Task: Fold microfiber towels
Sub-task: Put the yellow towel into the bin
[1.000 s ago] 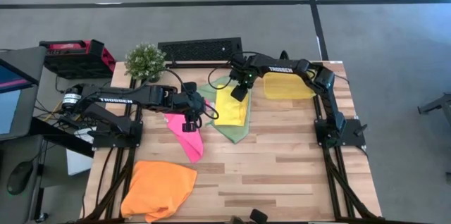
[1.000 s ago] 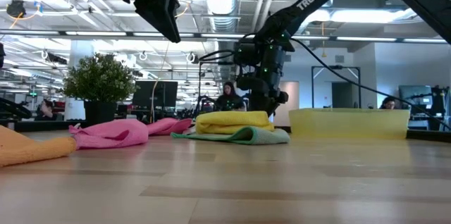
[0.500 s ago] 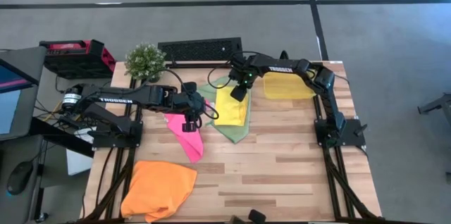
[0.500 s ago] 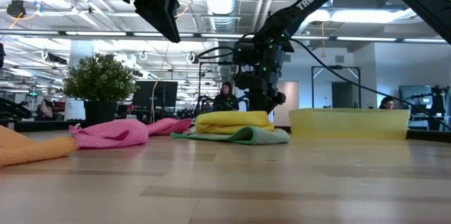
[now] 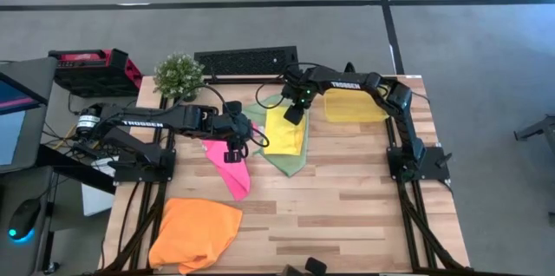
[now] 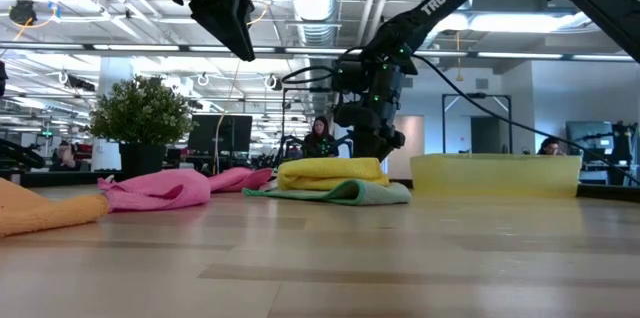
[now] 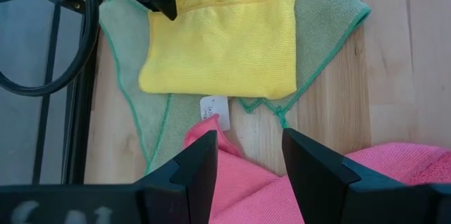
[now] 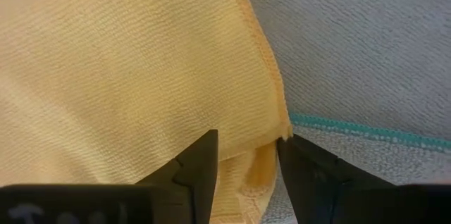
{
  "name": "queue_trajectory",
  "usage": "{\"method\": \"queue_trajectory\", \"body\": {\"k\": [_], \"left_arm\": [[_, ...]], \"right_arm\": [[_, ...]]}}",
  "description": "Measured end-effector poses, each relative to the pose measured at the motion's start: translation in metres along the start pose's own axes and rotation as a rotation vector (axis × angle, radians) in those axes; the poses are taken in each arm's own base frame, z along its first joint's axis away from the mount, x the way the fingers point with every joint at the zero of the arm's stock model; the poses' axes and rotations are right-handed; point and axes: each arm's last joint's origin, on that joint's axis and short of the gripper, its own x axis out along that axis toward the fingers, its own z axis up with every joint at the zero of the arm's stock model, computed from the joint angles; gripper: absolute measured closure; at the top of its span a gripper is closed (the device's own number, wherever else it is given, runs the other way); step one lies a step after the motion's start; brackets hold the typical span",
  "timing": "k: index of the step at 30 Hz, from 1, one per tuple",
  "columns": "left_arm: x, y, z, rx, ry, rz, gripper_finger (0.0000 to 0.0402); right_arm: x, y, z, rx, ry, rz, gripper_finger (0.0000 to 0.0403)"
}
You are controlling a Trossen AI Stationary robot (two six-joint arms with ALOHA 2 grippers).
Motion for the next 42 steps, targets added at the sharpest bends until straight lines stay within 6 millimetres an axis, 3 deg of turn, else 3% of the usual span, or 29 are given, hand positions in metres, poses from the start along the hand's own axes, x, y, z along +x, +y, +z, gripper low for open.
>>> {"method": "queue_trajectory", "body": {"k": [16, 28, 32, 36, 42], "left_arm": [[0.0, 0.0, 0.0, -0.002, 0.0, 0.0, 0.0248], [0.0, 0.0, 0.0, -0.002, 0.0, 0.0, 0.0248], [0.0, 0.0, 0.0, -0.002, 0.0, 0.0, 0.0248], [0.0, 0.0, 0.0, -0.002, 0.0, 0.0, 0.0248], [0.0, 0.0, 0.0, -0.002, 0.0, 0.0, 0.0248]], "right_arm": [[0.011, -0.001, -0.01, 0.011, 0.029, 0.001, 0.024], [0.01, -0.001, -0.007, -0.026, -0.002, 0.0, 0.0358], [0.006, 0.0, -0.005, -0.057, -0.02, -0.002, 0.0393], [-0.002, 0.001, -0.005, -0.06, -0.03, -0.003, 0.0385], [-0.032, 0.002, -0.007, -0.072, -0.066, -0.018, 0.0397]]}}
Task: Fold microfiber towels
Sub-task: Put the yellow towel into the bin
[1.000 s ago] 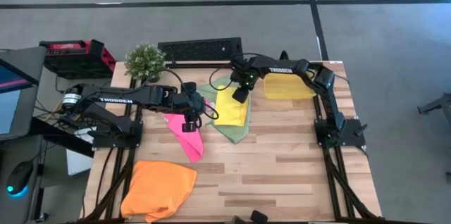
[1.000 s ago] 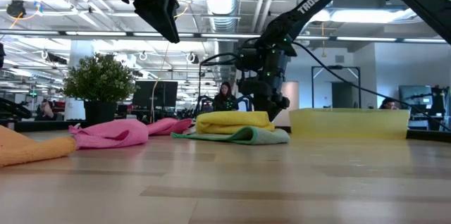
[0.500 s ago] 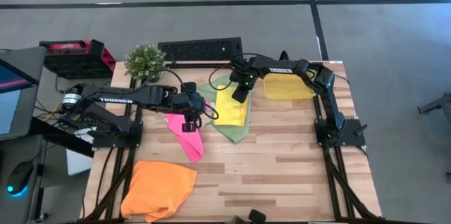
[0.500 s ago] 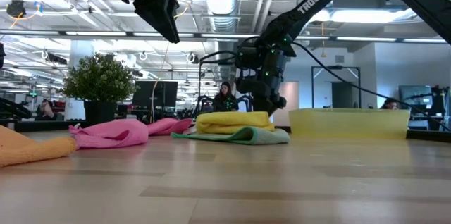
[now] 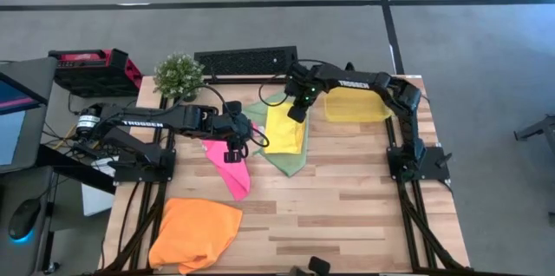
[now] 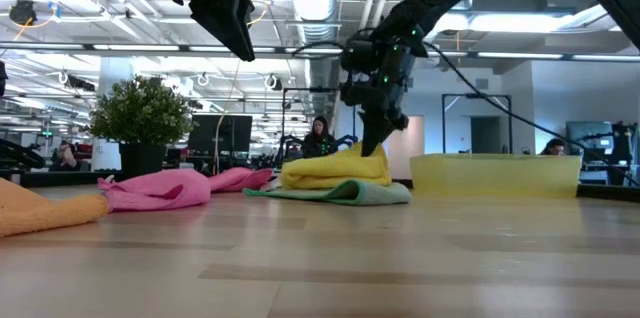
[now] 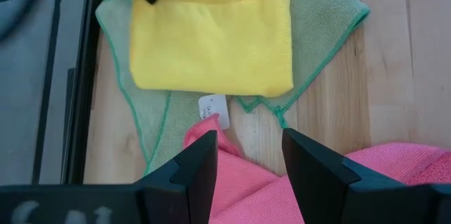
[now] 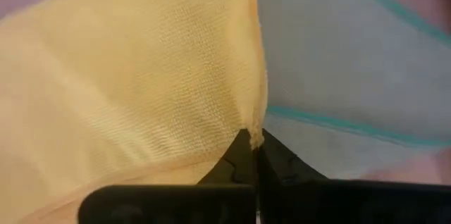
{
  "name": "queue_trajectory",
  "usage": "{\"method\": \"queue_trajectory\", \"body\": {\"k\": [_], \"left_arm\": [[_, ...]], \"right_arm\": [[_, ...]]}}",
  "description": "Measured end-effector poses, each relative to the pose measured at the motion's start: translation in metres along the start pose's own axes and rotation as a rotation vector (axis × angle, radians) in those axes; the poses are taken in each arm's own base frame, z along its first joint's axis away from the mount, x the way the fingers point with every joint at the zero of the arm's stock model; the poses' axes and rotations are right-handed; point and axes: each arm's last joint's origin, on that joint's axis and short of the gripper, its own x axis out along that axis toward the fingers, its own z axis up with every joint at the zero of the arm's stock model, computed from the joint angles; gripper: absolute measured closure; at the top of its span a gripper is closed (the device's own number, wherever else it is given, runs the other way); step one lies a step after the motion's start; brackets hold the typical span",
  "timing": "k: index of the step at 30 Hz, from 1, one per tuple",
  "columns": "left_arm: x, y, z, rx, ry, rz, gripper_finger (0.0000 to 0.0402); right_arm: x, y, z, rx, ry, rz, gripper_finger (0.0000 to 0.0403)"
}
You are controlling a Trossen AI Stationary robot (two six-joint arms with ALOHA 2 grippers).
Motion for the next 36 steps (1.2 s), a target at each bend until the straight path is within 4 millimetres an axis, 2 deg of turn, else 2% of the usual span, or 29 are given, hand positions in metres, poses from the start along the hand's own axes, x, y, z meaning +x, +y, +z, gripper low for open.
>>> {"method": "queue_trajectory", "body": {"k": [5, 11, 19, 25, 31, 36], "left_arm": [[0.0, 0.0, 0.0, 0.0, 0.0, 0.0, 0.0248], [0.0, 0.0, 0.0, 0.0, 0.0, 0.0, 0.0248], [0.0, 0.0, 0.0, 0.0, 0.0, 0.0, 0.0248], [0.0, 0.0, 0.0, 0.014, 0.0, 0.0, 0.0248], [0.0, 0.0, 0.0, 0.032, 0.0, 0.0, 0.0248], [0.0, 0.0, 0.0, 0.035, 0.004, -0.001, 0.0248]], "right_arm": [[-0.026, -0.005, -0.003, 0.064, -0.018, -0.094, 0.0391], [-0.048, -0.018, -0.011, 0.212, -0.012, -0.184, 0.0398], [-0.06, -0.039, -0.029, 0.419, 0.063, -0.36, 0.0394], [-0.063, -0.052, -0.033, 0.497, 0.058, -0.384, 0.0395], [-0.066, -0.054, -0.038, 0.523, 0.087, -0.392, 0.0392], [-0.088, -0.051, -0.046, 0.541, 0.093, -0.512, 0.0394]]}}
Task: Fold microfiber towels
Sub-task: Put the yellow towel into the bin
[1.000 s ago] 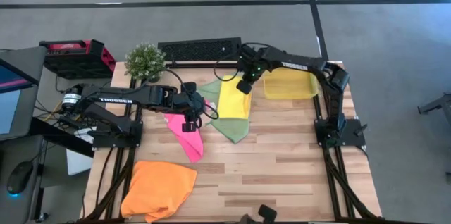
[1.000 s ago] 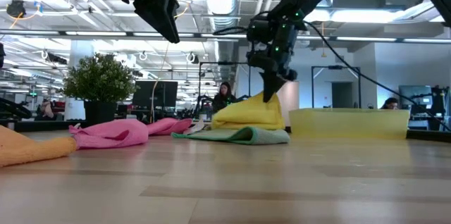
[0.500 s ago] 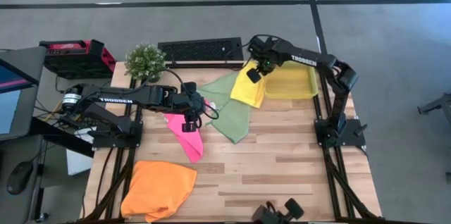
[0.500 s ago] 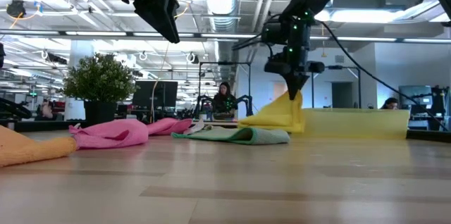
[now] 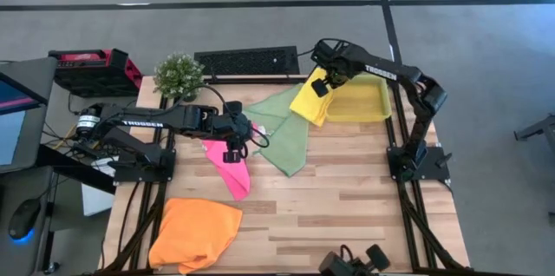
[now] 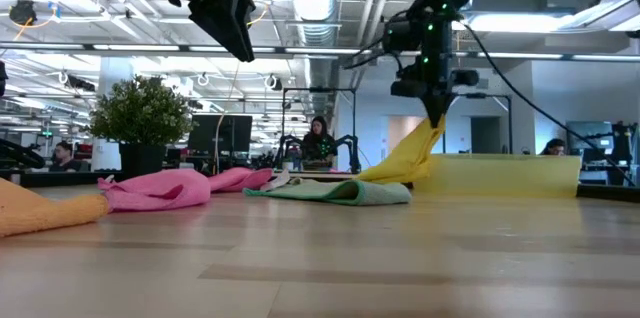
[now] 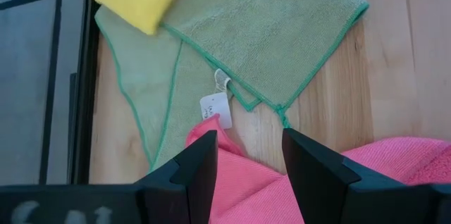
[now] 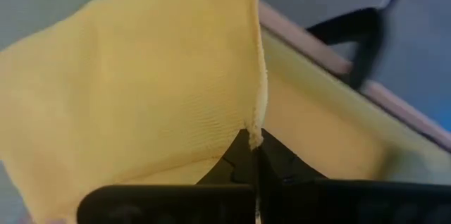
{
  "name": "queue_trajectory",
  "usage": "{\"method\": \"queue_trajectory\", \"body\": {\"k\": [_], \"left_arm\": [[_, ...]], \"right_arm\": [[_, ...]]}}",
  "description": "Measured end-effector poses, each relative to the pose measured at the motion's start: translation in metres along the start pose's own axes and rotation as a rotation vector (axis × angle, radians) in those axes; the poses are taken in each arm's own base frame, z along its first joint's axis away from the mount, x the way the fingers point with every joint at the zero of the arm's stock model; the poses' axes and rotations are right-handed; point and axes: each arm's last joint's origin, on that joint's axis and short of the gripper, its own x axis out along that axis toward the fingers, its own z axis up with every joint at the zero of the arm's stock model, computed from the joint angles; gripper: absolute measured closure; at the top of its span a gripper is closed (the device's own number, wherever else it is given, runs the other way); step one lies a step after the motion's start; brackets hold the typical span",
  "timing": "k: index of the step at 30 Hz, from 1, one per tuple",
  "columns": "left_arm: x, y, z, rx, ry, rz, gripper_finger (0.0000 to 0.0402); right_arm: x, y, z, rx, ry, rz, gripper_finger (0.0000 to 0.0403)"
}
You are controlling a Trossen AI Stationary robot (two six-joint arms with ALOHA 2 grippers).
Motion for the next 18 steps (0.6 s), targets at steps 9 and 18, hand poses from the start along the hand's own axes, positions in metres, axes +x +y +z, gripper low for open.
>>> {"method": "queue_trajectory", "body": {"k": [9, 18], "left_arm": [[0.0, 0.0, 0.0, 0.0, 0.003, -0.001, 0.0248], [0.0, 0.0, 0.0, 0.0, 0.002, 0.0, 0.0248]], "right_arm": [[-0.031, -0.023, -0.022, 0.103, 0.032, -0.176, 0.0395], [0.002, -0.031, -0.042, 0.147, 0.132, -0.29, 0.0391]]}}
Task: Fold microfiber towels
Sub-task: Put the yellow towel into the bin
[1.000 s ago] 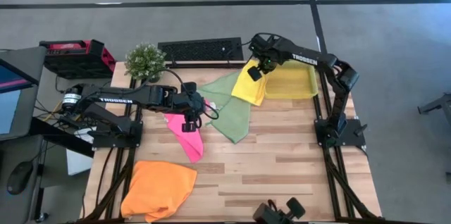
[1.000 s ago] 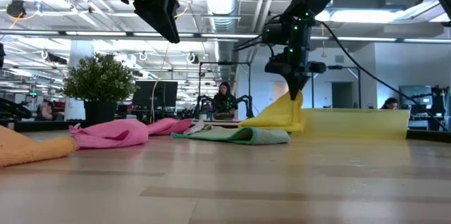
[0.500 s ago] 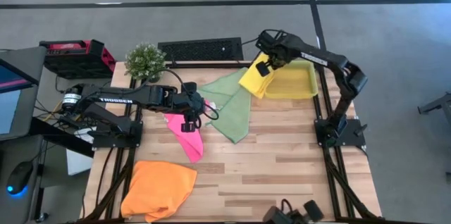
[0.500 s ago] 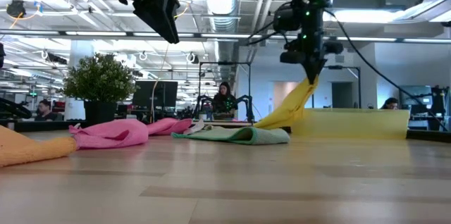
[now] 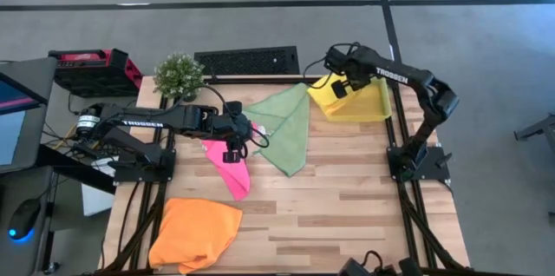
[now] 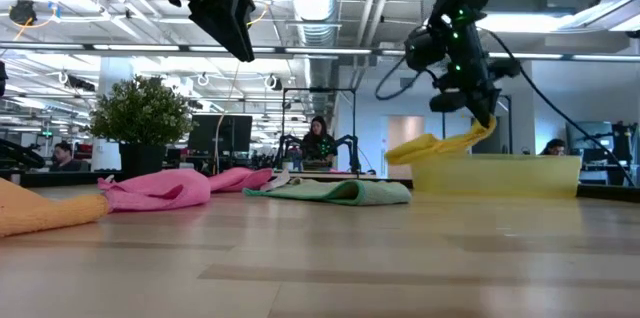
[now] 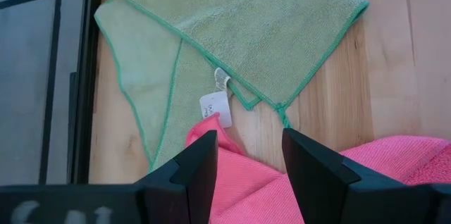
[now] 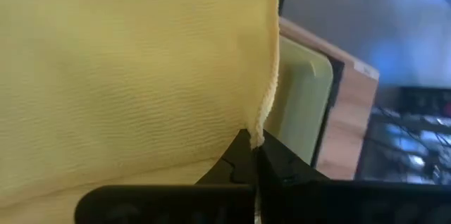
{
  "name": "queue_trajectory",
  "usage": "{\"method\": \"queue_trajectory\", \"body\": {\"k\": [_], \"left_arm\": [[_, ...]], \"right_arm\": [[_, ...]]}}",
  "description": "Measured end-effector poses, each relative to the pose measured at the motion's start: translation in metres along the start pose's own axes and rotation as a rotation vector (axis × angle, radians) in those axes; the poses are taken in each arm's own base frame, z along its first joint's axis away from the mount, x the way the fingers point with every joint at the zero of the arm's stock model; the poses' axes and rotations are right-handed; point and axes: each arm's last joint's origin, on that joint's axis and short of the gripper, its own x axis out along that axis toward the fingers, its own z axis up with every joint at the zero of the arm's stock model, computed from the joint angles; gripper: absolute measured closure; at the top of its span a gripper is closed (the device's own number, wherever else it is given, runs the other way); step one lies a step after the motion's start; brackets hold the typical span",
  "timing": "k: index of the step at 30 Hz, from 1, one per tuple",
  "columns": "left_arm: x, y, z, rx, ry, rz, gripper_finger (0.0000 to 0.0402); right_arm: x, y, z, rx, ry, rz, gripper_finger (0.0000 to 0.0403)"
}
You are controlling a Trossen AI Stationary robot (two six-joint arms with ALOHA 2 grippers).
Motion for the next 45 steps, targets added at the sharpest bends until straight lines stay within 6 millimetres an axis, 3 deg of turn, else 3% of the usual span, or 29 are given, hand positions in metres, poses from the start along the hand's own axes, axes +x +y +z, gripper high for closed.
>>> {"method": "queue_trajectory", "body": {"k": [8, 23, 45], "left_arm": [[0.0, 0.0, 0.0, 0.0, 0.0, 0.0, 0.0248], [0.0, 0.0, 0.0, 0.008, -0.001, 0.0, 0.0248], [0.0, -0.001, 0.0, 0.012, 0.0, -0.021, 0.0248]], "right_arm": [[0.027, -0.005, -0.005, 0.041, 0.051, -0.022, 0.0391], [0.055, -0.004, -0.022, 0.039, 0.124, -0.045, 0.039], [0.058, -0.002, -0.029, 0.188, 0.164, -0.055, 0.0388]]}}
